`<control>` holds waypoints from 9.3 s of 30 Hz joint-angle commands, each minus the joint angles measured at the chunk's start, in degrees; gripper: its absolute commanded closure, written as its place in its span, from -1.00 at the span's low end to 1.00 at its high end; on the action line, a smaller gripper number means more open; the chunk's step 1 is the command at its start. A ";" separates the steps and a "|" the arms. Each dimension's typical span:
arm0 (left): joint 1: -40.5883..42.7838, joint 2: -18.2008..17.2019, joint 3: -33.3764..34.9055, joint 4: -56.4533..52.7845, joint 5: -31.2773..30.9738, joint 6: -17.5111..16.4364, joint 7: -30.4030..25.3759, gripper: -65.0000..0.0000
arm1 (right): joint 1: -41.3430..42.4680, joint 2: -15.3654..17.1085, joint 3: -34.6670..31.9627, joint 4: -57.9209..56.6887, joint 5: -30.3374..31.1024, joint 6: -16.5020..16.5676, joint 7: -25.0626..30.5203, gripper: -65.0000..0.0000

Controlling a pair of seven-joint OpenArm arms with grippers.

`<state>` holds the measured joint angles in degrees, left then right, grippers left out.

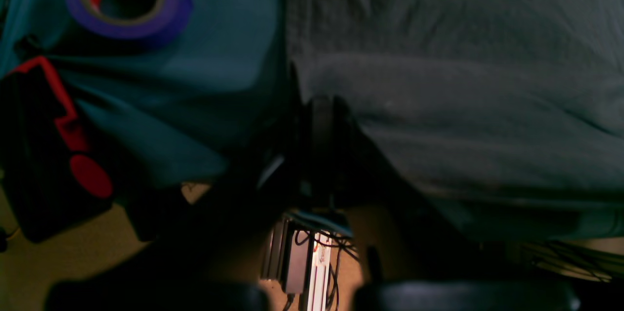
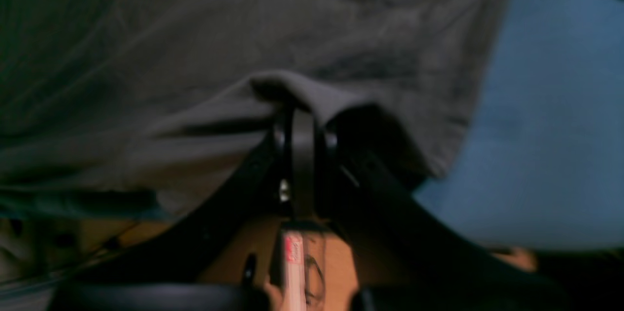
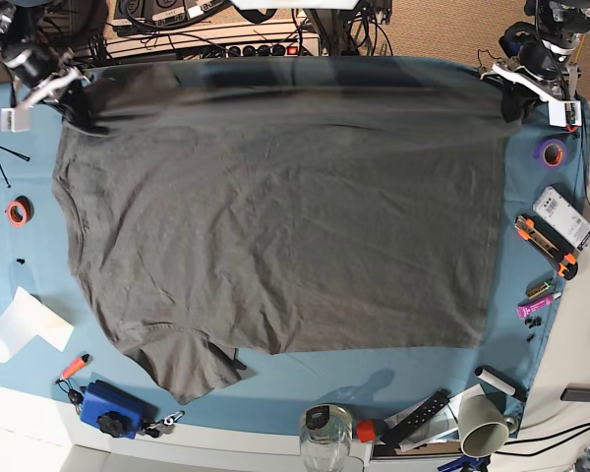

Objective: Fold the T-shirt properly
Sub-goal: 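Lift the shoulder edge and pull it over the shirt body with both grippers, then lower the folded edge onto the shirt and open both grippers, then move both grippers to the new folded edge of the shirt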

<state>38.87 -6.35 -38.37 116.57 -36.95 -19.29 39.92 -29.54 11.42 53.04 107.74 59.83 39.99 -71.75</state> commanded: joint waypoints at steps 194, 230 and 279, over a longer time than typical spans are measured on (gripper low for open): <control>-44.02 -10.84 18.47 -30.97 15.56 8.79 -4.50 0.33 | 47.23 7.58 -26.25 -33.48 -43.82 -10.84 24.41 0.44; -35.08 -7.91 17.84 -22.40 12.04 9.22 11.37 0.00 | 44.68 17.05 -11.02 -28.76 -25.97 -11.32 1.18 0.44; -34.29 -6.54 17.84 -22.60 14.21 16.44 19.02 0.02 | 32.41 7.74 -10.71 -29.11 -32.52 -12.90 10.58 0.44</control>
<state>4.25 -12.88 -20.71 94.39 -22.52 -3.03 55.86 2.24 17.96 42.19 77.78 27.66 27.59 -61.82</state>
